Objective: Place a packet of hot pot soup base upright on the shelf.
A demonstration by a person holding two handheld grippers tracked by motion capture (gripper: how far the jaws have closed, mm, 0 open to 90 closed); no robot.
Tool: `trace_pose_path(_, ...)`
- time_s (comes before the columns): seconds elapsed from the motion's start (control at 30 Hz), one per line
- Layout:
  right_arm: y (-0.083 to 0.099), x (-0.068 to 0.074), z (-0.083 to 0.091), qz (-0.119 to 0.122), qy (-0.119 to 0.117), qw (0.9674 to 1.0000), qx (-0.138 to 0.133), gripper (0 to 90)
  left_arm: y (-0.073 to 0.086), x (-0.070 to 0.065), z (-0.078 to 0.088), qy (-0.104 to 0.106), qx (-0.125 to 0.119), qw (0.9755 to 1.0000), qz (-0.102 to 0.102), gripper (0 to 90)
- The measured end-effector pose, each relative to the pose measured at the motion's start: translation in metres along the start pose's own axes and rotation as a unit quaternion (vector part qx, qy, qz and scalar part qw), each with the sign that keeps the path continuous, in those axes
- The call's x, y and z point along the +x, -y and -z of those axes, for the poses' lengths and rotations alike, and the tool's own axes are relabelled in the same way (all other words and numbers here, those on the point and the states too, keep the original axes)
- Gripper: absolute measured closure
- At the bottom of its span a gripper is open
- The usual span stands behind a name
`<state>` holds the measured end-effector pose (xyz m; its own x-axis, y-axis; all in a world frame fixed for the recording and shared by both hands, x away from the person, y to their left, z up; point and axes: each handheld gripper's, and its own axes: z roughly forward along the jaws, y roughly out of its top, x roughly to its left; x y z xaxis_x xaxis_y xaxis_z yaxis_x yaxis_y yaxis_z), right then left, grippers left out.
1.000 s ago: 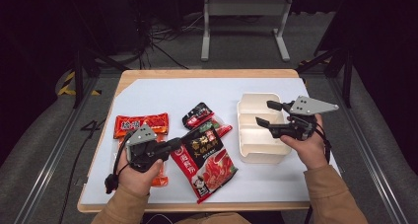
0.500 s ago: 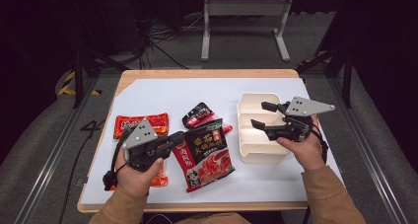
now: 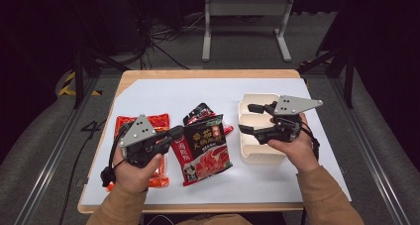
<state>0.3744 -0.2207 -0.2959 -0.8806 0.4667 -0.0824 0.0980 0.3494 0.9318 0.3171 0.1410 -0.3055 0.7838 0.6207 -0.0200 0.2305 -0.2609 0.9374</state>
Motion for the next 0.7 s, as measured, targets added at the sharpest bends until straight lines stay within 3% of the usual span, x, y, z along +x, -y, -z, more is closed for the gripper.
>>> trace_pose_path(0.3, -0.015, 0.008, -0.025, 0.004, -0.046, 0.9988, 0.012, 28.7, -0.003, 0.001, -0.003, 0.000, -0.002, 1.0000, -0.008, 87.1)
trace_pose_path(0.5, -0.021, 0.012, -0.038, 0.011, -0.058, 0.9980, 0.021, 27.9, -0.003, 0.001, -0.004, 0.004, -0.005, 0.9999, -0.012, 87.0)
trace_pose_path(0.7, -0.021, 0.016, -0.054, 0.002, -0.084, 0.9960, 0.031, 27.4, -0.003, 0.001, -0.004, 0.010, -0.011, 0.9999, -0.009, 86.9)
